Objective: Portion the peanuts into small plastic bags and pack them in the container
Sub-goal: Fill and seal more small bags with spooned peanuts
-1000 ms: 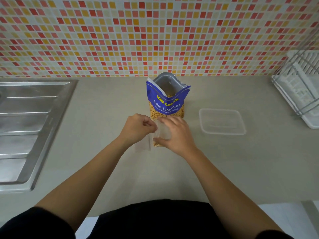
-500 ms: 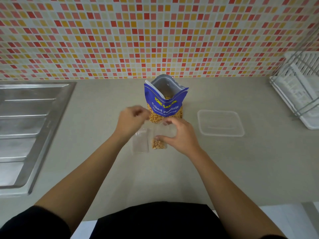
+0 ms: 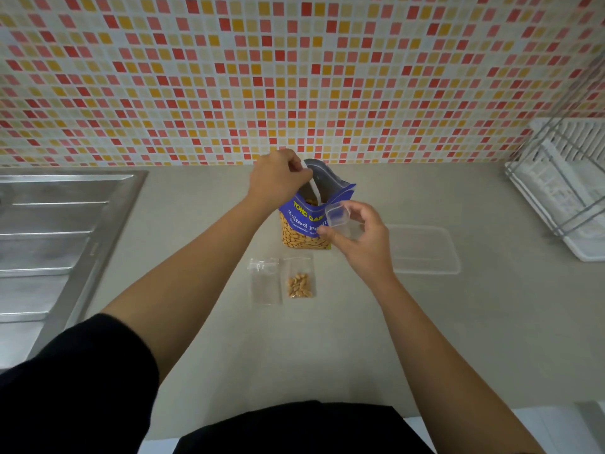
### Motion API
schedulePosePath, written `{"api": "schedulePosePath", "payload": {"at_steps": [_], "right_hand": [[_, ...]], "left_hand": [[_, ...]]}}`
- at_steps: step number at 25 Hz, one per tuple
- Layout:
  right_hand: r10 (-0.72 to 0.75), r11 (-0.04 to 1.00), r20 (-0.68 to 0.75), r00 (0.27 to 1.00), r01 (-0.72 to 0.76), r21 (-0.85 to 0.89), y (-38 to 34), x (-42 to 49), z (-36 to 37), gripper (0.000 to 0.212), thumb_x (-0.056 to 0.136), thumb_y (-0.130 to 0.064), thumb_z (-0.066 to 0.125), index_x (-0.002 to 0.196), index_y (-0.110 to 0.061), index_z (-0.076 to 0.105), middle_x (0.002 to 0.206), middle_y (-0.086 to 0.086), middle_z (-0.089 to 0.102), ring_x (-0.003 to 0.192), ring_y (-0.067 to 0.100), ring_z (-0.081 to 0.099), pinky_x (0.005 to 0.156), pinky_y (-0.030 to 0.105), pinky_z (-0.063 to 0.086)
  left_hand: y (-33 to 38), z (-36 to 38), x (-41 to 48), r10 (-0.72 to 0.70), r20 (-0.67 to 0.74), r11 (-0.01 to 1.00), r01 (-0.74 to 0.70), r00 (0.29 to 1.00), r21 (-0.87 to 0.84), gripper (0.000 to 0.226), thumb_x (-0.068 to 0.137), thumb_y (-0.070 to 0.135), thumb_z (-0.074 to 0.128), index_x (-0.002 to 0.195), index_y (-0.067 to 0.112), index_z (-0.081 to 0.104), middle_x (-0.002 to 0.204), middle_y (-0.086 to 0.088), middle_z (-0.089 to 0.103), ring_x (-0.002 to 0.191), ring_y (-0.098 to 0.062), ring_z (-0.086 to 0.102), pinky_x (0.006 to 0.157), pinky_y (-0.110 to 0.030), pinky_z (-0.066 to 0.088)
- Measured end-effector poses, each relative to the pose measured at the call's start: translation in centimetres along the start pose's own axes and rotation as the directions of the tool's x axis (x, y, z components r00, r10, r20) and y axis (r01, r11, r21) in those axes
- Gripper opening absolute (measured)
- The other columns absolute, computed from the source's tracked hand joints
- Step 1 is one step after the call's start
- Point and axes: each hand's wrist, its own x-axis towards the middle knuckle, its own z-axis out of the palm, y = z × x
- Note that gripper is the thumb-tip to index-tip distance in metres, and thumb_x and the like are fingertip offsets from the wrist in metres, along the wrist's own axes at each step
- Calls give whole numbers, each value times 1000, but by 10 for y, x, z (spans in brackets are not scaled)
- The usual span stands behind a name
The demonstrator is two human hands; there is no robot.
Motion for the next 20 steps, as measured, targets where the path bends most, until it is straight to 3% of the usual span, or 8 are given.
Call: {"api": "schedulePosePath", "payload": {"at_steps": [3,9,12,16,20], "right_hand": [[-15,1000,-23,1000,15,9,-5,10,-5,51,63,-26,85,106,-25,57,110,-7,60,99,-7,54,79,5,41],[25,999,14,1000,-26,40,-8,20,-6,57,67,-23,83,115,-17,56,119,-1,61,104,8,59,71,-2,39],[44,999,61,997,-46,26,-9,23,-7,58,69,-26,81,120,-16,54,126,-7,56,101,-1,56,68,-4,38],[50,999,62,997,-51,13,-8,24,-6,57,71,-29,80,120,-17,54,127,-6,57,105,5,57,68,-4,38],[51,999,72,996,-50,-4,-9,28,-9,56,69,-33,81,117,-20,57,114,-9,63,107,4,58,73,-4,37]], "left_hand": [[2,9,7,-52,4,997,51,999,60,26,84,36,65,86,11,57,84,-5,64,77,-18,57,66,-29,42],[16,1,13,27,-21,997,-26,999,68,21,88,28,56,94,7,58,89,-12,68,80,-26,62,62,-29,44],[16,-11,11,190,-4,900,-173,982,400,22,89,27,51,99,9,58,86,-12,67,82,-31,62,73,-36,45],[12,1,1,68,180,902,-137,981,410,22,89,26,52,104,11,60,98,-9,67,93,-28,62,78,-36,44],[18,14,4,16,153,905,-80,988,419,28,89,20,43,105,13,65,107,-7,65,100,-29,60,83,-38,41]]}}
